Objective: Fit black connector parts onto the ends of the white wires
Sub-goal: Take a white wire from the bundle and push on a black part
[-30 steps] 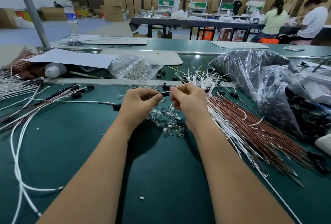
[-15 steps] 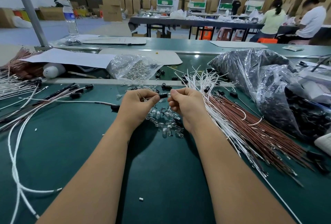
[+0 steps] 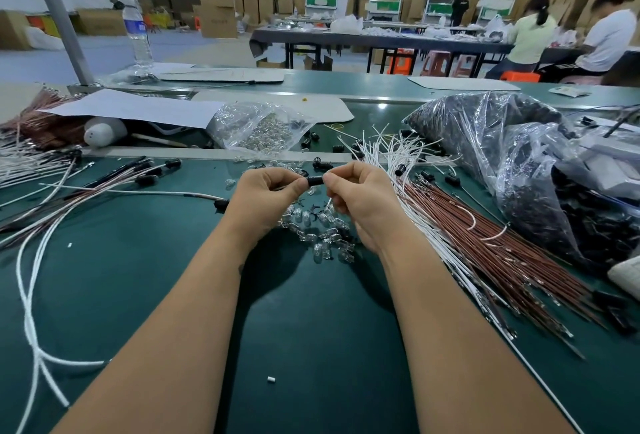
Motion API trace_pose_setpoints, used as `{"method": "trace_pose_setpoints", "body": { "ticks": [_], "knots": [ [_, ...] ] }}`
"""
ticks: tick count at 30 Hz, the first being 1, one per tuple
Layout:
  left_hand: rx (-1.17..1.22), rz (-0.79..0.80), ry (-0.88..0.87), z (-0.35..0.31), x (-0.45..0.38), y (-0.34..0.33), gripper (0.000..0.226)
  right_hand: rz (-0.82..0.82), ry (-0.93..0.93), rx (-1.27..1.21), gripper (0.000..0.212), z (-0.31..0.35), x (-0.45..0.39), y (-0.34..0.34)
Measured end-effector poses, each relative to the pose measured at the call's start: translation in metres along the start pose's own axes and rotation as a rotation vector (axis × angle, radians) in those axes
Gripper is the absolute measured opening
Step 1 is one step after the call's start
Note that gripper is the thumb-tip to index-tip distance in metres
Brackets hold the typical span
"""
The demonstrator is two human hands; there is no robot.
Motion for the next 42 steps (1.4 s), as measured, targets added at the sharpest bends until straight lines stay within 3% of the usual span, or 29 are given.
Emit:
{"method": "trace_pose_setpoints", "body": {
  "ticks": [9,15,22,25,32,38,42],
  "knots": [
    [-0.002,0.022,-0.043,-0.001,0.001,-0.001,0.010,-0.018,-0.088,-0.116,0.020,-0.004,0.000,-0.004],
    [0.019,0.006,-0.016,-0.003,0.001,-0.001,0.014,-0.001,-0.013,0.015,0.019,-0.003,0.003,-0.007],
    [0.044,-0.081,0.004,-0.004,0.001,0.005,0.016,-0.142,0.071,0.042,0.005,0.005,0.002,-0.006],
    [0.123,-0.075,0.081,-0.002,0.000,0.010,0.017,-0.193,0.065,-0.061,0.006,0.006,0.000,0.004],
    [0.677,0.104,0.125,-0.012,0.001,0.008,0.026,-0.140,0.090,-0.126,0.014,0.006,-0.001,0.003],
    [0.694,0.156,0.100,-0.015,0.004,0.008,0.010,-0.107,0.119,-0.205,0.016,0.009,0.001,0.003],
    [0.651,0.133,0.082,-0.012,0.001,0.008,0.014,-0.071,0.181,-0.213,0.013,0.011,0.003,0.000]
  ]
}}
Point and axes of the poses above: each hand's wrist, its own x-axis away from the middle knuckle, its own y-axis out of the back of the hand, z = x × y, the point moved 2 cm from there along -x, towards the middle knuckle, and after that the axes turned 2 degrees about -z, right-handed, at the moved point
